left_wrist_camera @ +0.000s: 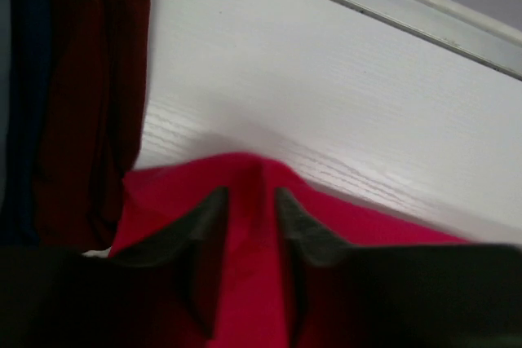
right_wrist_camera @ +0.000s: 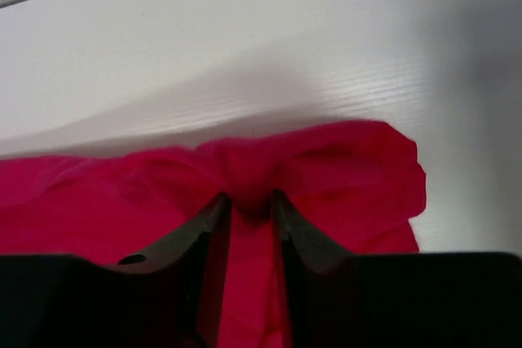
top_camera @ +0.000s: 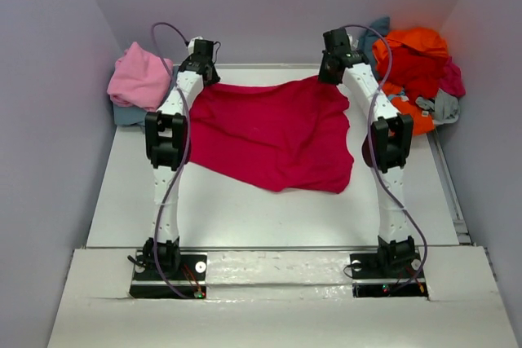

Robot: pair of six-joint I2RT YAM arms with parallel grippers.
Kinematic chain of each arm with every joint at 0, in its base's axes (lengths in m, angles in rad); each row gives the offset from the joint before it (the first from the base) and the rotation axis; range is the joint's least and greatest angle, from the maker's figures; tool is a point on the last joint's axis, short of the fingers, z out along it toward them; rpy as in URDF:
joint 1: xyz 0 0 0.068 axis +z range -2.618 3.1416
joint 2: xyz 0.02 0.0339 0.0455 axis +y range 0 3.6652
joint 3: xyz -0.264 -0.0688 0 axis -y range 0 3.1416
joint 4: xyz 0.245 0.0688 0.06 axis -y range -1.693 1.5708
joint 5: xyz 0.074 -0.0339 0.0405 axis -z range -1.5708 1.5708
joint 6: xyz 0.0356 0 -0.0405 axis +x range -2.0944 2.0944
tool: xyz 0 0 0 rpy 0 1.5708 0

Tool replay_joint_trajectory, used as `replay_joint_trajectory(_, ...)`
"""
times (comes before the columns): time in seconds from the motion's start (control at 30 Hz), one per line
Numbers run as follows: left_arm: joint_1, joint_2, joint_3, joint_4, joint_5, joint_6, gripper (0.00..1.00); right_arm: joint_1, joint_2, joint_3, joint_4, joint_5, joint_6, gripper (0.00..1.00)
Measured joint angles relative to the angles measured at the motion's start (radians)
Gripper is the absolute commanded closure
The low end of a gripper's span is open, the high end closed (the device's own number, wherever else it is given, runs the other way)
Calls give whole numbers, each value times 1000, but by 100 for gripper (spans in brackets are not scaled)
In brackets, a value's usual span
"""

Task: Fold and stack the t-shirts
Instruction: Flatten out the tshirt

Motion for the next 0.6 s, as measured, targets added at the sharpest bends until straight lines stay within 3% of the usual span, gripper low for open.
replay_joint_trajectory(0.03,3,0,-9,-2,2,4,22,-1,-12,-37,13,-3,4,22)
replay_joint_trajectory(0.07,4,-3,-22,6,5,0,17,-1,-25,-77,25,-6,-5,17)
replay_joint_trajectory(0.13,8,-17,-79,31,3,-2,11,0,-63,-169,41,-12,-2,3)
replay_joint_trajectory(0.17,8,-26,-103,35,2,-3,11,0,-82,-219,40,-14,-1,1)
replay_joint_trajectory(0.43,-24,-209,-360,64,-33,18,10,3,-288,-481,101,-21,2,1)
replay_joint_trajectory(0.53,-63,-349,-439,73,-61,27,11,10,-437,-594,116,-18,14,5)
replay_joint_trajectory(0.6,-87,-439,-481,67,-76,27,11,19,-525,-666,129,-18,26,15)
